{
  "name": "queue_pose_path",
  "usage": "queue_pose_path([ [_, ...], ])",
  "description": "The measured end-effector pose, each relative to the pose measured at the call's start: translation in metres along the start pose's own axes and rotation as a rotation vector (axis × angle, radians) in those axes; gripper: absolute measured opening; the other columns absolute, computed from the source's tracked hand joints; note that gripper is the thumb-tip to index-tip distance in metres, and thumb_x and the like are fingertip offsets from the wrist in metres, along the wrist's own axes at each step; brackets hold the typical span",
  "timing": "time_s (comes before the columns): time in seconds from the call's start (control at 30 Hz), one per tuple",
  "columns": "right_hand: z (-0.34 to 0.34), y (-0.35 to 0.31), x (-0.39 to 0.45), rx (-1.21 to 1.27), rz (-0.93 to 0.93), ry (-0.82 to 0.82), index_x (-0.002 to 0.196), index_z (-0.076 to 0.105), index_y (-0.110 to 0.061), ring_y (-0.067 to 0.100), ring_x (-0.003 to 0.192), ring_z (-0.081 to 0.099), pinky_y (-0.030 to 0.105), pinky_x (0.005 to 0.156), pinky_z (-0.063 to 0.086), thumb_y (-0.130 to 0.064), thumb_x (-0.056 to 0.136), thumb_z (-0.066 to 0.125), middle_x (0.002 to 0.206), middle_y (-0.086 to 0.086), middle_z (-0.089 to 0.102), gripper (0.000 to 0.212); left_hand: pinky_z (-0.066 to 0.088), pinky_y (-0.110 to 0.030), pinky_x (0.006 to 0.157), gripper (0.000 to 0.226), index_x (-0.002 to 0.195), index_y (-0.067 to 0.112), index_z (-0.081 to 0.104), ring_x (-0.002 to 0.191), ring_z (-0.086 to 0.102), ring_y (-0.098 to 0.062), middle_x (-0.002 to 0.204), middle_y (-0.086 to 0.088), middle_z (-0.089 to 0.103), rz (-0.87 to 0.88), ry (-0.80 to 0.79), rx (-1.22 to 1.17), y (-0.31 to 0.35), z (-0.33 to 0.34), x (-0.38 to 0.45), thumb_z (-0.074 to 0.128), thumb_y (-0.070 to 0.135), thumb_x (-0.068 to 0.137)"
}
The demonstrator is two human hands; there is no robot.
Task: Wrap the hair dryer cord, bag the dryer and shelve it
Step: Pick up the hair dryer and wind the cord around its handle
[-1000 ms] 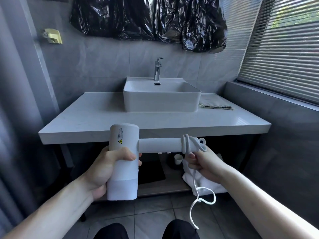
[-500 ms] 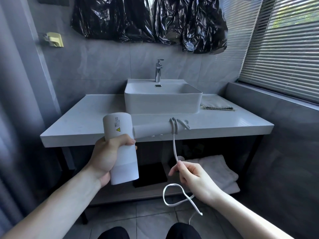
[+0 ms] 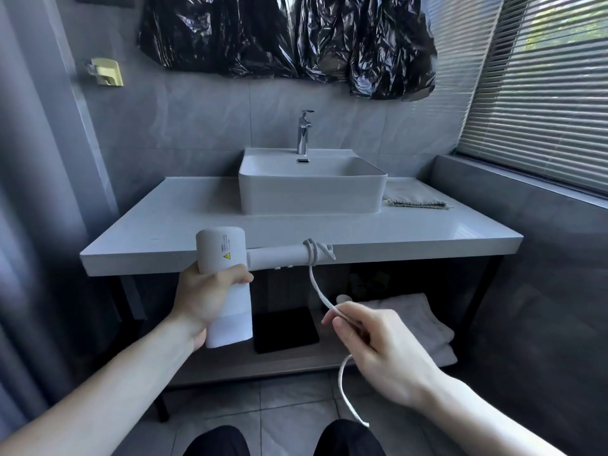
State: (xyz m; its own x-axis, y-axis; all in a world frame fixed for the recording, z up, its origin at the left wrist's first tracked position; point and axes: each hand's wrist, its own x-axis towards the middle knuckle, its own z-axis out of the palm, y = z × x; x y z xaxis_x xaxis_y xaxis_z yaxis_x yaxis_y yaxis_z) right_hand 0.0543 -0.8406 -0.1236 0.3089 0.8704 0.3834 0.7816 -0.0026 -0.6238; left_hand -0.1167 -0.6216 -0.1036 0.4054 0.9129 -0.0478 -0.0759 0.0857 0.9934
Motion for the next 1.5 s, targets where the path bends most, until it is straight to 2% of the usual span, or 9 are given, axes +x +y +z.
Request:
queue_pose_path([
  [0.17, -0.019, -0.005, 0.01, 0.036, 0.041, 0.114, 0.088, 0.074, -0.024, 0.014, 0.045, 0.057, 0.022, 0.047, 0.039, -0.026, 0.104, 0.065, 0.055, -0.009, 0.064, 0.018, 0.054, -0.042, 0.063, 0.036, 0.087, 0.007, 0.072, 0.068, 0.062, -0.029, 0.076, -0.009, 0.067, 0.055, -0.021, 0.094, -0.013, -0.006, -0.005, 0.082, 0.017, 0.053],
  [0.33, -0.037, -0.005, 0.024, -0.067, -0.017, 0.234, 0.088, 0.079, -0.026, 0.008, 0.076, 0.077, 0.036, 0.073, 0.06, -0.024, 0.096, 0.075, 0.079, -0.012, 0.081, 0.009, 0.051, -0.037, 0.06, 0.033, 0.081, 0.008, 0.069, 0.064, 0.062, -0.026, 0.069, -0.005, 0.069, 0.106, -0.067, 0.182, -0.017, -0.009, -0.012, 0.082, 0.017, 0.052],
  [0.53, -0.042, -0.005, 0.044, -0.145, -0.093, 0.235, 0.091, 0.082, -0.027, 0.002, 0.082, 0.076, 0.031, 0.076, 0.06, -0.02, 0.093, 0.079, 0.086, -0.018, 0.081, 0.008, 0.047, -0.039, 0.063, 0.049, 0.09, -0.001, 0.067, 0.065, 0.059, -0.02, 0.07, -0.004, 0.065, 0.207, -0.213, 0.354, -0.018, -0.01, -0.021, 0.084, 0.021, 0.051],
  [0.67, -0.043, 0.004, 0.06, -0.135, -0.041, 0.268, 0.09, 0.081, -0.031, 0.008, 0.062, 0.065, 0.024, 0.067, 0.052, -0.026, 0.09, 0.083, 0.065, -0.016, 0.072, 0.005, 0.051, -0.044, 0.075, 0.04, 0.083, 0.019, 0.071, 0.083, 0.064, -0.027, 0.082, -0.013, 0.071, 0.283, -0.282, 0.432, -0.021, -0.01, -0.024, 0.086, 0.034, 0.049],
  [0.8, -0.046, 0.018, 0.07, -0.056, 0.028, 0.265, 0.086, 0.081, -0.032, 0.01, 0.052, 0.048, 0.02, 0.058, 0.039, -0.03, 0.089, 0.084, 0.053, -0.005, 0.056, 0.005, 0.049, -0.042, 0.07, 0.04, 0.078, 0.009, 0.072, 0.078, 0.062, -0.03, 0.084, -0.023, 0.068, 0.275, -0.3, 0.372, -0.021, -0.013, -0.024, 0.087, 0.033, 0.049],
  [1.07, -0.049, 0.038, 0.077, 0.153, 0.175, -0.016, 0.089, 0.085, -0.022, 0.018, 0.077, 0.071, 0.031, 0.078, 0.057, -0.035, 0.09, 0.085, 0.086, 0.008, 0.082, 0.013, 0.049, -0.035, 0.063, 0.059, 0.087, -0.011, 0.07, 0.071, 0.064, -0.026, 0.089, -0.04, 0.064, 0.198, -0.452, 0.252, -0.015, -0.016, -0.037, 0.083, 0.03, 0.047],
  [1.3, -0.039, 0.058, 0.068, 0.428, 0.279, -0.004, 0.093, 0.081, -0.005, 0.022, 0.079, 0.051, 0.039, 0.076, 0.04, -0.042, 0.093, 0.078, 0.083, 0.014, 0.061, 0.037, 0.053, -0.032, 0.051, 0.053, 0.081, -0.008, 0.068, 0.06, 0.066, -0.024, 0.078, -0.024, 0.066, 0.123, -0.414, 0.081, -0.009, -0.015, -0.041, 0.082, 0.026, 0.043],
  [1.4, -0.03, 0.059, 0.06, 0.533, 0.266, -0.05, 0.092, 0.075, 0.005, 0.022, 0.074, 0.06, 0.034, 0.068, 0.048, -0.015, 0.096, 0.078, 0.081, 0.018, 0.066, 0.021, 0.054, -0.034, 0.053, 0.058, 0.09, -0.007, 0.07, 0.063, 0.069, -0.025, 0.081, -0.025, 0.069, 0.089, -0.424, 0.033, -0.008, -0.014, -0.042, 0.081, 0.026, 0.044],
  [1.5, -0.017, 0.06, 0.054, 0.554, 0.309, -0.039, 0.082, 0.068, 0.002, 0.009, 0.056, 0.043, 0.02, 0.051, 0.032, -0.007, 0.097, 0.061, 0.069, 0.011, 0.054, 0.018, 0.056, -0.036, 0.058, 0.054, 0.089, -0.002, 0.075, 0.066, 0.067, -0.03, 0.083, -0.024, 0.072, 0.049, -0.389, -0.016, -0.006, -0.011, -0.041, 0.08, 0.027, 0.043],
])
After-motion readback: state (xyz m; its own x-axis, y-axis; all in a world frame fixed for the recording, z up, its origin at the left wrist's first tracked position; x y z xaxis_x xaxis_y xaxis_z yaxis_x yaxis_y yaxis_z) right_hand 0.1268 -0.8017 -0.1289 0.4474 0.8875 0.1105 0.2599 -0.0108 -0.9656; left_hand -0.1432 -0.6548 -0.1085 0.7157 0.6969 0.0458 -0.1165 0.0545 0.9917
